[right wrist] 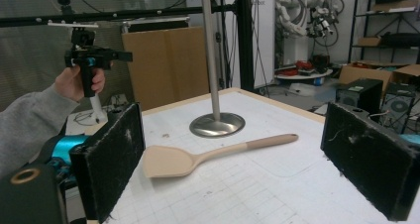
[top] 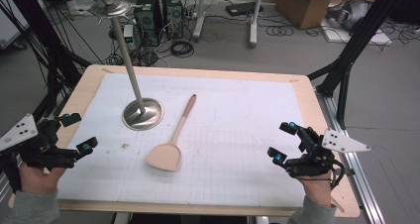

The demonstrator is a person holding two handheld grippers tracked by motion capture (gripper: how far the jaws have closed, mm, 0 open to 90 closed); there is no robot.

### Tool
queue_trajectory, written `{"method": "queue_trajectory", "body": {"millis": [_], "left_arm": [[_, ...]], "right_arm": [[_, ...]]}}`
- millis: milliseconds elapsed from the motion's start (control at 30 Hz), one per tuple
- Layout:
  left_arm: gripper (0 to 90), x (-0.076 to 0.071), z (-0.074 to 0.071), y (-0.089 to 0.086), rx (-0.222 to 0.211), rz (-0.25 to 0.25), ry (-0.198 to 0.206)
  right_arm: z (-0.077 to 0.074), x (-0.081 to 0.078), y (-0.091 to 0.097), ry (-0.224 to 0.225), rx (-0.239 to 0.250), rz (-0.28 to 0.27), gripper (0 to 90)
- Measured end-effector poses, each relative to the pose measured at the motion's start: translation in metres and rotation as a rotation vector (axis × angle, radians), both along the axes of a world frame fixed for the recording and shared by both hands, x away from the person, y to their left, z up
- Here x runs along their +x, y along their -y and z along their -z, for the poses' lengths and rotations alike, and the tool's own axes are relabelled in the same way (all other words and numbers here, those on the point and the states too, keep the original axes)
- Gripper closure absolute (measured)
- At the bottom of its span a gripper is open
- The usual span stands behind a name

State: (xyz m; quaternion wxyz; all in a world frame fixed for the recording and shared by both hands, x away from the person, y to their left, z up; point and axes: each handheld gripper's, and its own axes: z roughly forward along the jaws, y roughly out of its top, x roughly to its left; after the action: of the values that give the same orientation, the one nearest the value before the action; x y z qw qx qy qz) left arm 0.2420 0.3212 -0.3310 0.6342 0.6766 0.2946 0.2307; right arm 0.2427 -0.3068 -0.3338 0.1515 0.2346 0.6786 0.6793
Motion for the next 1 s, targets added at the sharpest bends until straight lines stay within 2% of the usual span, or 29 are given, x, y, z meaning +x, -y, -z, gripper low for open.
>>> {"method": "queue_trajectory", "body": {"millis": [400,767,1000], "left_arm": [[1.7,0.003,0.003,0.000,0.018,-0.016,-0.016],[1.7,0.008,0.008,0.007,0.046,-0.017,-0.037],[1.7,0.015,0.007,0.013,0.054,-0.015,-0.036]], "right_arm": [[-0.002,0.000,-0.005,0.017,-0.010,-0.001,8.7],[-0.001,0.003,-0.008,0.009,-0.014,-0.007,8.7],[-0.001,0.008,-0.009,0.005,-0.023,-0.011,8.7]]}}
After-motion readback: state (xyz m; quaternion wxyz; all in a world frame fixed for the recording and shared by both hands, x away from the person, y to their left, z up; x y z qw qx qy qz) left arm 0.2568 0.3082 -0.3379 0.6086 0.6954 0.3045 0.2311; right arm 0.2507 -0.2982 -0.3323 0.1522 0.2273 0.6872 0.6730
